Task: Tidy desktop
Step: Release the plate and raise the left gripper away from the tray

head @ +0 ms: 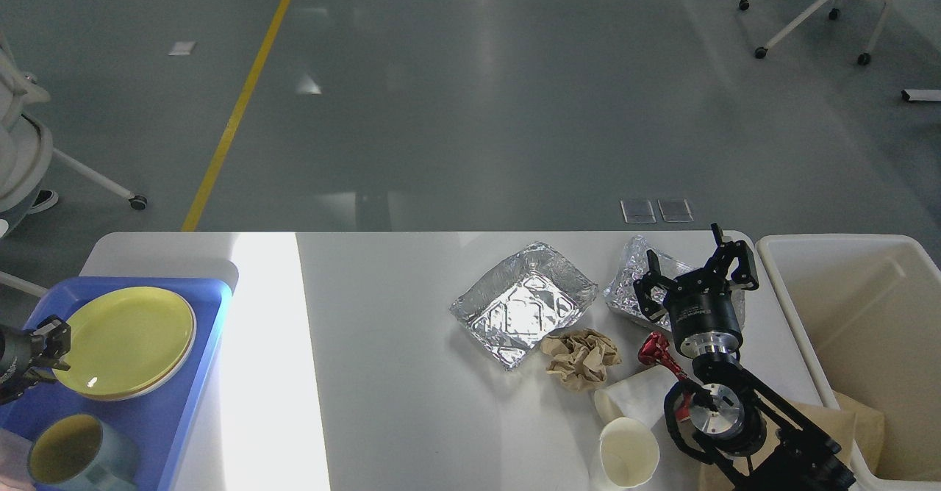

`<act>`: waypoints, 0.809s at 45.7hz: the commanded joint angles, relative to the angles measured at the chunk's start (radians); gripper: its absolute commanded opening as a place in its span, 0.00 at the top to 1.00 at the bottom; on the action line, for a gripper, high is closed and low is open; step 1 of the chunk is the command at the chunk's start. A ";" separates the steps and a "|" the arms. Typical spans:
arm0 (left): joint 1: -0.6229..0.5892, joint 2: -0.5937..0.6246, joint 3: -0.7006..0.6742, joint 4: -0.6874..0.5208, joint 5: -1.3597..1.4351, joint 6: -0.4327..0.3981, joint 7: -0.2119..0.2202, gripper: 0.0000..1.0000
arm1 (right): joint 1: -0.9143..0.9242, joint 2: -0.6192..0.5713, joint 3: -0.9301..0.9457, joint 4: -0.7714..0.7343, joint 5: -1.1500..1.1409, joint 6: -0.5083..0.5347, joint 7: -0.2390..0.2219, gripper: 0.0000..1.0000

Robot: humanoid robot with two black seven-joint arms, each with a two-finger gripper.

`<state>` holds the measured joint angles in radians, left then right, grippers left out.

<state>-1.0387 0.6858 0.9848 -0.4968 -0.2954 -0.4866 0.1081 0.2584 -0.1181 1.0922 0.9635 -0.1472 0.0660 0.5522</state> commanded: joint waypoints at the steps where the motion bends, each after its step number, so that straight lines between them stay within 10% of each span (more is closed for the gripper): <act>1: -0.003 0.001 0.000 0.000 -0.001 0.000 -0.001 0.15 | 0.001 0.000 0.000 0.000 0.000 0.000 0.000 0.00; 24: -0.248 0.063 -0.008 -0.005 -0.005 -0.020 -0.004 0.04 | 0.001 0.000 0.000 0.000 0.000 0.000 0.000 0.00; 37: -0.250 0.141 -0.431 -0.006 -0.007 -0.029 -0.021 0.04 | -0.001 0.000 0.000 0.000 0.000 0.000 0.000 0.00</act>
<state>-1.3279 0.8043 0.7472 -0.5032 -0.3015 -0.5126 0.0891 0.2592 -0.1181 1.0922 0.9634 -0.1472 0.0660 0.5522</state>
